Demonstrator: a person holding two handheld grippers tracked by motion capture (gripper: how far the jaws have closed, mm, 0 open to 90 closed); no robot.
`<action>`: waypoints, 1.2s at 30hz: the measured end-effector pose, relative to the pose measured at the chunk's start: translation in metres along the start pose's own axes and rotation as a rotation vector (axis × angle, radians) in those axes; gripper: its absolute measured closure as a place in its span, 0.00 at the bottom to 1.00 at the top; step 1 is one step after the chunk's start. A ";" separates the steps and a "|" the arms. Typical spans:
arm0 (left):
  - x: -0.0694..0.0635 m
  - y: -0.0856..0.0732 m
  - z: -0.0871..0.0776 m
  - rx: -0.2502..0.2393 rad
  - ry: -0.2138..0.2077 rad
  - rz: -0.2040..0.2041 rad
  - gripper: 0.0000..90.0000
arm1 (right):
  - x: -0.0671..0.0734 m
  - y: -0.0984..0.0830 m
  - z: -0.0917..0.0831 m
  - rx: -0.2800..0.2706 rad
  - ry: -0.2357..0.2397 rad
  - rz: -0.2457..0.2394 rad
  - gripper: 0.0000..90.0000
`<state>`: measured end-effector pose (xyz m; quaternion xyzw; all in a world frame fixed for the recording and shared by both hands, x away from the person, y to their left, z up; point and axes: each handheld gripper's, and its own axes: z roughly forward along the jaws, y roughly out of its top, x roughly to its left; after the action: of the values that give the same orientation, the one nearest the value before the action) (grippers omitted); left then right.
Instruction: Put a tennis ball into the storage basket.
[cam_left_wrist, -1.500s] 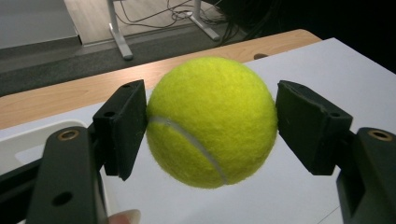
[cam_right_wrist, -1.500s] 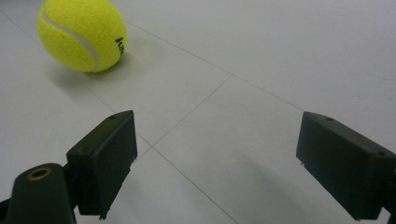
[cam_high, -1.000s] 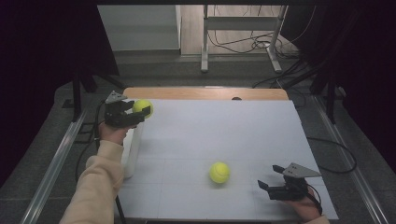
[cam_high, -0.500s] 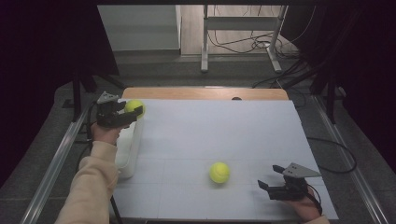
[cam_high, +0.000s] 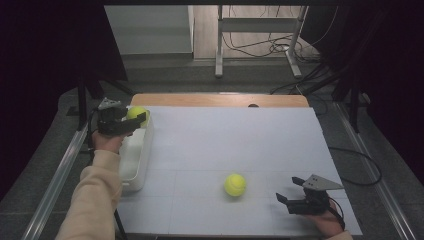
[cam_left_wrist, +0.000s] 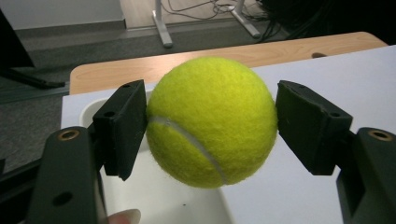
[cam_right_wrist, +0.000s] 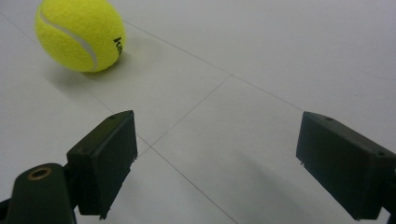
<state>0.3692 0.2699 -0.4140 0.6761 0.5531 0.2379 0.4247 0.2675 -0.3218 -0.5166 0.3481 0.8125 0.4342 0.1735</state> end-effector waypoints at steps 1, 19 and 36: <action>0.003 0.000 0.002 0.009 0.012 -0.003 0.31 | 0.000 0.000 0.000 0.000 0.000 0.000 0.15; 0.022 -0.002 0.025 0.092 0.080 -0.022 0.31 | 0.000 0.000 0.000 -0.001 0.000 0.000 0.15; 0.028 -0.006 0.041 0.167 0.117 -0.008 0.31 | 0.000 -0.001 0.001 0.003 0.001 0.002 0.15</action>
<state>0.4061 0.2840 -0.4445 0.6920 0.5973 0.2285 0.3349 0.2678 -0.3218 -0.5175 0.3492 0.8129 0.4332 0.1720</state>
